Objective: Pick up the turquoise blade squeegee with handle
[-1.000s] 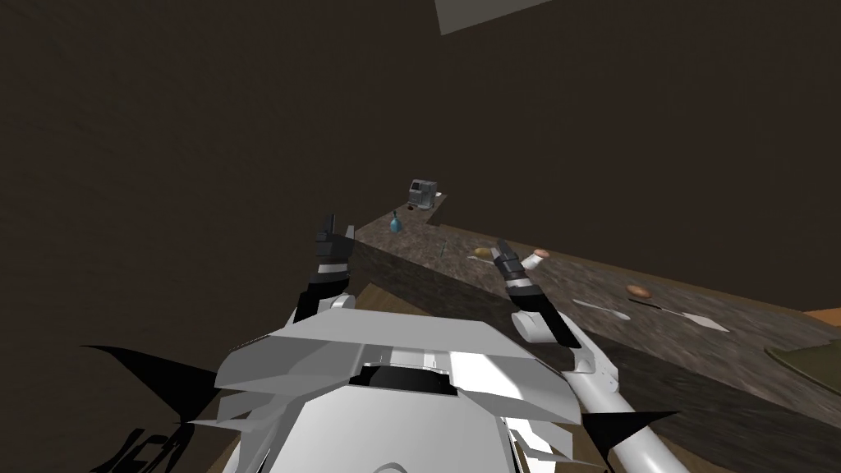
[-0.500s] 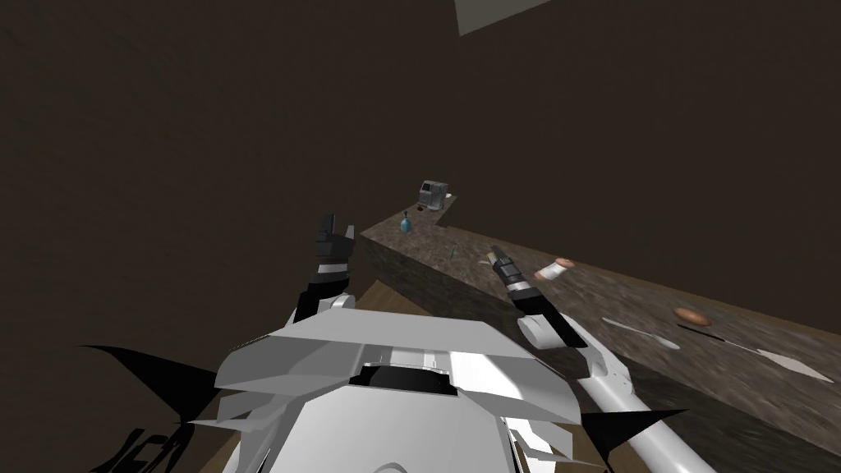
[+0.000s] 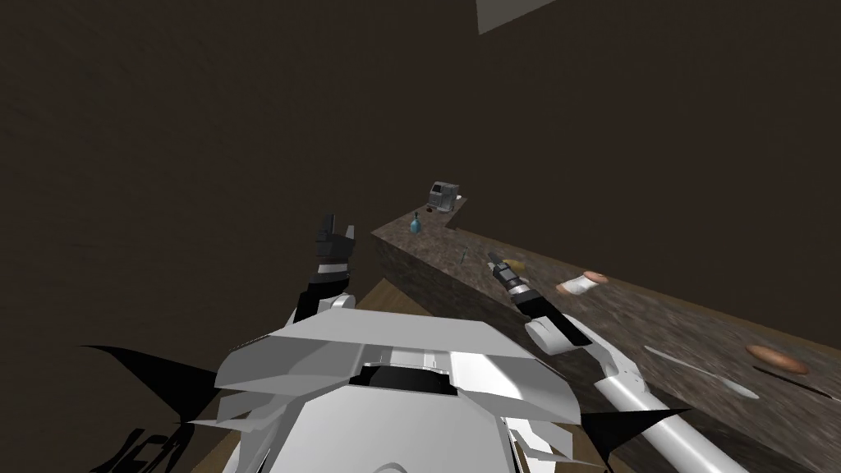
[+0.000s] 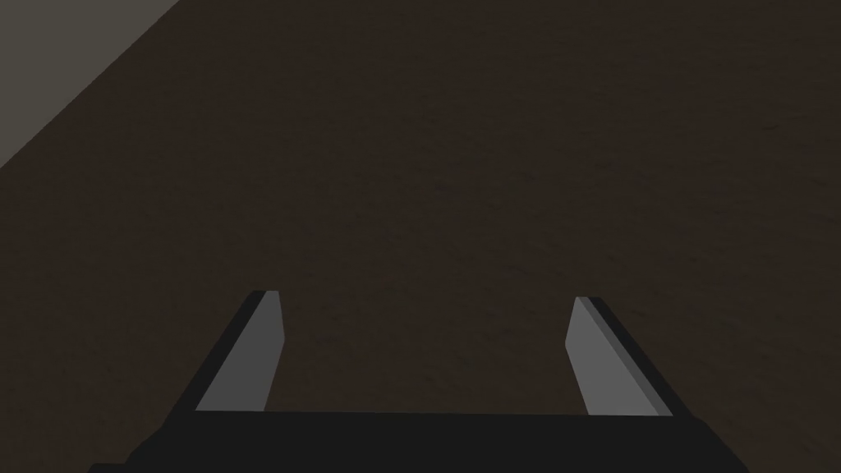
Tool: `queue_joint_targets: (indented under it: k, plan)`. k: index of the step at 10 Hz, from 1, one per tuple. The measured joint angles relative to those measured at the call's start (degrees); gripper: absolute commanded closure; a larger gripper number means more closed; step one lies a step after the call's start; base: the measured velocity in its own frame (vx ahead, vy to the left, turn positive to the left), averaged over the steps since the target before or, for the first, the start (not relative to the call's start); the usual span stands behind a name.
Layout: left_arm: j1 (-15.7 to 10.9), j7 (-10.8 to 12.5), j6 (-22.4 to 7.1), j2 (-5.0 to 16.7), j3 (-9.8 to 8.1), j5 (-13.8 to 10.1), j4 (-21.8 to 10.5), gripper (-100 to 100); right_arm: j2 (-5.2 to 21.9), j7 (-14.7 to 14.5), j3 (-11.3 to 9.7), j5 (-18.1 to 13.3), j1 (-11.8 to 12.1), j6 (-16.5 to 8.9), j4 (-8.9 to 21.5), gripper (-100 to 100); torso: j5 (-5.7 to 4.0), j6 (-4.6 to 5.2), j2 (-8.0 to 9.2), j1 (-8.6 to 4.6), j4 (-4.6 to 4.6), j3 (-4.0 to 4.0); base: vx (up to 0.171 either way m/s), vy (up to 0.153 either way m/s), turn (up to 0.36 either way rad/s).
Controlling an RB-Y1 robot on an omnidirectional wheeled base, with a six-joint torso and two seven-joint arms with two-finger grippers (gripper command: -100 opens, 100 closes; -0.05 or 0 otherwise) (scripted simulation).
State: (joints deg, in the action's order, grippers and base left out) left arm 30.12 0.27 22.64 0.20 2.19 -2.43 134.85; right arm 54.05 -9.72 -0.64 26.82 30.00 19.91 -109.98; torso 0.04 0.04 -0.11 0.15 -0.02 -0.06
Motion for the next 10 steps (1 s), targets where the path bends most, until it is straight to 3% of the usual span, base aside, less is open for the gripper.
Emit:
queue_joint_targets:
  k: [3, 6, 10]
  plan:
    - [-0.01, 0.0, 0.0, 0.0, 0.01, 0.0, 0.0, 0, 5.0, -1.03, -2.33, 3.09, 1.35, -1.75, 1.96, -100, 0.0, -0.04, -0.04, 0.06, -0.01, -0.02, 0.035, 0.057, 0.162]
    - [-0.01, 0.0, 0.0, 0.0, 0.0, 0.0, 0.0, 0, 9.53, -1.45, -4.04, 4.91, 2.72, -1.46, 4.27, -100, -0.01, -0.04, 0.04, 0.0, 0.01, 0.02, 0.023, 0.039, 0.118]
    - [0.0, 0.0, 0.0, 0.0, 0.0, 0.0, 0.0, 0, 16.83, -2.2, -7.92, 8.5, 3.45, -2.43, 8.75, -100, 0.01, -0.02, -0.08, 0.07, -0.02, -0.05, 0.054, 0.059, 0.171]
